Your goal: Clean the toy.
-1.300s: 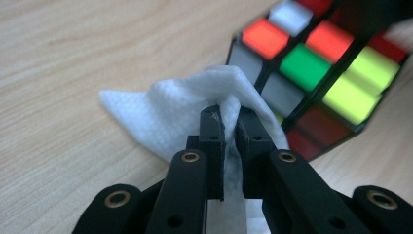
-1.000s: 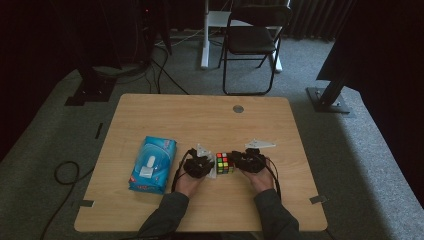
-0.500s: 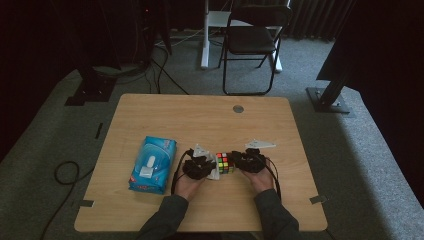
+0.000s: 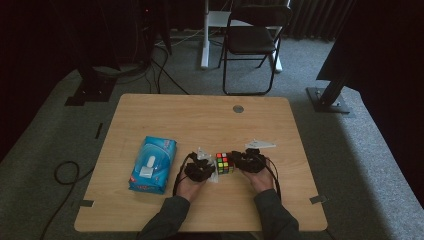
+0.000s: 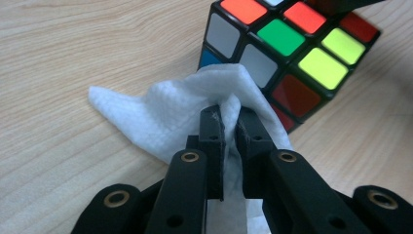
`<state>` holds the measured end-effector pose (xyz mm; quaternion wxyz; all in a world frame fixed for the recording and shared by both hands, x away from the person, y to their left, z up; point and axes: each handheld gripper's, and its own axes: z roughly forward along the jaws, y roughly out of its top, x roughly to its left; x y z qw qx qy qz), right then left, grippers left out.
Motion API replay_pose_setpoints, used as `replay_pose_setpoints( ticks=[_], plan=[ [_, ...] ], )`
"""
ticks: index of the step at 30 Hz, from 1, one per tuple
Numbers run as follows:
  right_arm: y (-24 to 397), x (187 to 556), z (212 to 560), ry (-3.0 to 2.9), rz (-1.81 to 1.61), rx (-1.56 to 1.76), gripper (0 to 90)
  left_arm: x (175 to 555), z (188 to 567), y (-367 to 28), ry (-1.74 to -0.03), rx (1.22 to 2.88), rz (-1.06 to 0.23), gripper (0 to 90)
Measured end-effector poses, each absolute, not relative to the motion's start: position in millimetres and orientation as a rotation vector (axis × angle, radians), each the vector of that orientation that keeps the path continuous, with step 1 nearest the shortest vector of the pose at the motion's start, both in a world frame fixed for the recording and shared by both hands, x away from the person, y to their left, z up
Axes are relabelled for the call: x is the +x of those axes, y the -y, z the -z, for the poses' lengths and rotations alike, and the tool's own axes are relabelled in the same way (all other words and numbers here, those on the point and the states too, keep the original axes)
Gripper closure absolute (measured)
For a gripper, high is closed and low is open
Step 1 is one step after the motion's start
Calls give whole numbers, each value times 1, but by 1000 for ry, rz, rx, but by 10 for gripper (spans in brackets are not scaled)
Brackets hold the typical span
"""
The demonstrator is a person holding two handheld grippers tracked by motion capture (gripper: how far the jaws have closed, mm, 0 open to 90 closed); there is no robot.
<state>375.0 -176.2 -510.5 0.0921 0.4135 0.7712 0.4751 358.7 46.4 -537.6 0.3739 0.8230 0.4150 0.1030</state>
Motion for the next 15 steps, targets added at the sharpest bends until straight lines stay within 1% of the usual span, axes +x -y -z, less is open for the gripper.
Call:
replay_pose_setpoints(
  ticks=[7, 9, 11, 15],
  plan=[
    [176, 376, 509, -2306, -1396, 1221, 656, 358, 535, -49, -1078, 2099, -298, 826],
    [174, 374, 507, -2303, -1348, 1195, 610, 359, 531, -54, -1096, 2073, -315, 824],
    [170, 371, 504, -2293, -1284, 1171, 526, 361, 528, -62, -1112, 2064, -326, 823],
    [161, 366, 501, -2280, -1251, 1167, 404, 366, 523, -79, -1165, 2014, -349, 822]
  ],
)
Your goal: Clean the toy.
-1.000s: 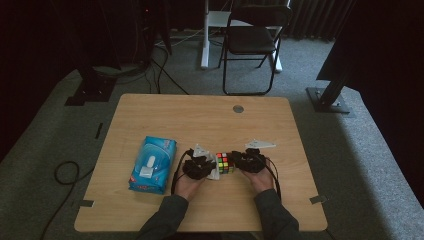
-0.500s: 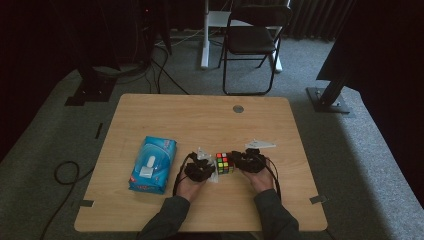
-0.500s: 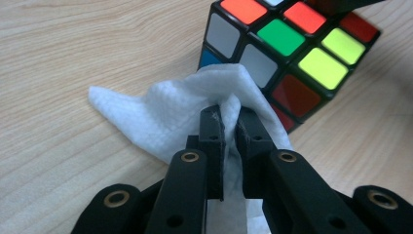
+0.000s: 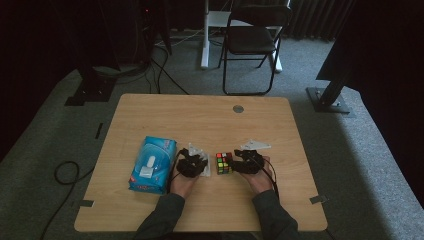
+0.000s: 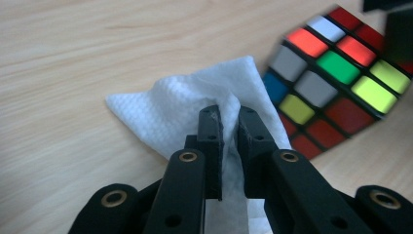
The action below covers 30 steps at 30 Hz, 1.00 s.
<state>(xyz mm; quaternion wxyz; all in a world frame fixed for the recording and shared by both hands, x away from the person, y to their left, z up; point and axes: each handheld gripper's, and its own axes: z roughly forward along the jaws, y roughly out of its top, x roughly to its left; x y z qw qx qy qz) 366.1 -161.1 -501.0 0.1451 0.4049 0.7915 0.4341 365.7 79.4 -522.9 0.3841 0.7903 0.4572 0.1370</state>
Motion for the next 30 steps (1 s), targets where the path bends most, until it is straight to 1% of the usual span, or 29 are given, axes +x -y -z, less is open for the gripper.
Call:
replay_pose_setpoints(
  ticks=[4, 10, 17, 22, 25, 27, 30],
  plan=[
    [151, 363, 499, -2272, -1228, 1154, 301, 368, 519, -90, -1188, 1990, -356, 822],
    [136, 360, 501, -2278, -1180, 1145, 255, 369, 519, -90, -1183, 1991, -348, 821],
    [133, 358, 504, -2298, -1133, 1104, 264, 370, 519, -90, -1188, 1987, -341, 821],
    [141, 356, 501, -2301, -1116, 1090, 270, 371, 518, -91, -1187, 1989, -336, 820],
    [146, 355, 500, -2301, -1110, 1089, 284, 371, 519, -90, -1187, 1990, -334, 820],
    [149, 355, 500, -2302, -1115, 1090, 316, 371, 519, -90, -1188, 1989, -331, 820],
    [155, 355, 499, -2306, -1118, 1084, 341, 371, 520, -89, -1184, 1997, -332, 820]
  ],
)
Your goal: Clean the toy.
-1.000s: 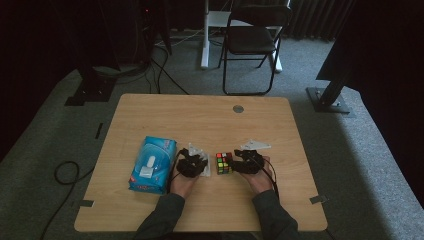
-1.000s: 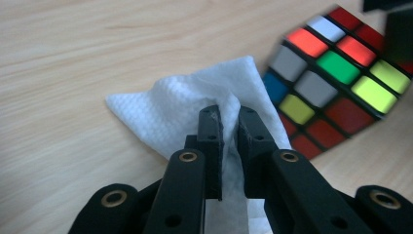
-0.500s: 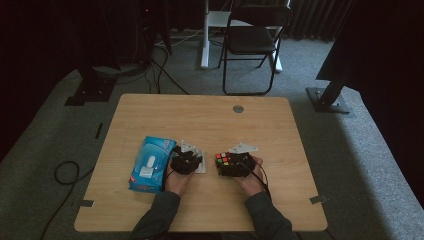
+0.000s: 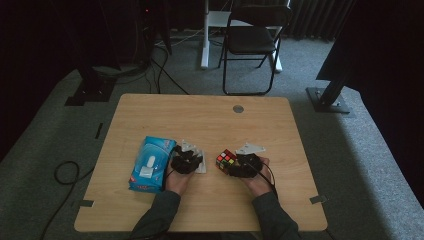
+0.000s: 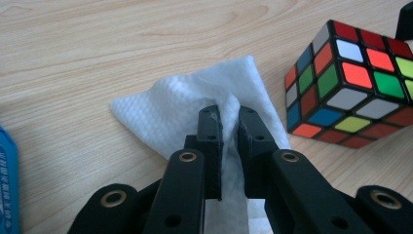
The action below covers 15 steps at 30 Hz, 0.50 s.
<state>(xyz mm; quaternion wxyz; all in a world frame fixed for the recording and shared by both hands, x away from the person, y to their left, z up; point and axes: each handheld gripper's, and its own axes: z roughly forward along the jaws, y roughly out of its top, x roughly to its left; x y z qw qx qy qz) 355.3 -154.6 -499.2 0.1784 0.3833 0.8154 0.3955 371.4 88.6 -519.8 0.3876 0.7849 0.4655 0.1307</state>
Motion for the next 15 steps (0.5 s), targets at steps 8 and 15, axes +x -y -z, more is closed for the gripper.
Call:
replay_pose_setpoints(
  ticks=[8, 15],
  plan=[
    [171, 360, 495, -2237, -1125, 1179, 448, 372, 522, -87, -1184, 2004, -323, 818],
    [160, 367, 495, -2216, -1145, 1200, 476, 372, 522, -85, -1183, 2007, -322, 818]
  ],
)
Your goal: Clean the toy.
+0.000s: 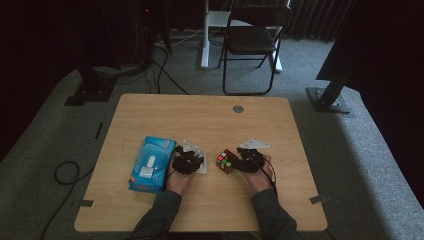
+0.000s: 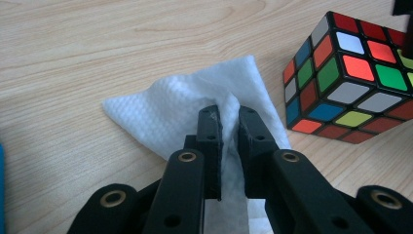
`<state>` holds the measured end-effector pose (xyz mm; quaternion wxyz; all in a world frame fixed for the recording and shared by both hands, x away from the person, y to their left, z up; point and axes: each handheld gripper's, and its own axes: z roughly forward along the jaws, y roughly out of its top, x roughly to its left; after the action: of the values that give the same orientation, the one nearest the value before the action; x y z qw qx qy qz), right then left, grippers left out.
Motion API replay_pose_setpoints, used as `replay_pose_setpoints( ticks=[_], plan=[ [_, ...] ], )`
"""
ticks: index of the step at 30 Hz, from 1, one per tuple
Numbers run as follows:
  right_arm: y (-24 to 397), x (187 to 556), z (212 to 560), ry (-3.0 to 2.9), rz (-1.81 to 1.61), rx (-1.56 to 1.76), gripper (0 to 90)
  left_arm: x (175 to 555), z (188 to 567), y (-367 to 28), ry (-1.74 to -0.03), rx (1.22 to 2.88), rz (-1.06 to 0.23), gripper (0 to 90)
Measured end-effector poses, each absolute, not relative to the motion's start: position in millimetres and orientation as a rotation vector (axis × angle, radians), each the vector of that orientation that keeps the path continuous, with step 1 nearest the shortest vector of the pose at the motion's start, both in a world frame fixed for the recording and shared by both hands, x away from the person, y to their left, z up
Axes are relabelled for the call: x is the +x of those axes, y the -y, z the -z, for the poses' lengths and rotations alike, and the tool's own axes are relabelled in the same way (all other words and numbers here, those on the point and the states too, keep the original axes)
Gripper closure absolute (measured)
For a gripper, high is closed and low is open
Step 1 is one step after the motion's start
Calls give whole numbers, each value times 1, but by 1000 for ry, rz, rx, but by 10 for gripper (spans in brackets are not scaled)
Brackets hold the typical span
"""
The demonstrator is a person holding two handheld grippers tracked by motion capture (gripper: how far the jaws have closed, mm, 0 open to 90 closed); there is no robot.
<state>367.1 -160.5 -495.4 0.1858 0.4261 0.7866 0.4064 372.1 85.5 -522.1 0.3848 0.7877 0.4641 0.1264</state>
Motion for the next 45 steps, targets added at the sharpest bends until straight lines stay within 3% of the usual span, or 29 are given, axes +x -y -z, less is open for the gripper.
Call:
replay_pose_setpoints(
  ticks=[12, 20, 22, 27, 45],
  plan=[
    [142, 379, 499, -2328, -1181, 1095, 513, 373, 521, -86, -1182, 2004, -326, 818],
    [133, 373, 498, -2418, -1208, 953, 477, 372, 520, -86, -1178, 2000, -328, 817],
    [135, 372, 497, -2401, -1186, 983, 433, 371, 519, -86, -1174, 2003, -328, 817],
    [145, 371, 496, -2383, -1160, 1021, 426, 372, 519, -85, -1173, 2002, -327, 816],
    [164, 373, 497, -2315, -1173, 1136, 487, 371, 521, -80, -1163, 2012, -321, 814]
  ],
)
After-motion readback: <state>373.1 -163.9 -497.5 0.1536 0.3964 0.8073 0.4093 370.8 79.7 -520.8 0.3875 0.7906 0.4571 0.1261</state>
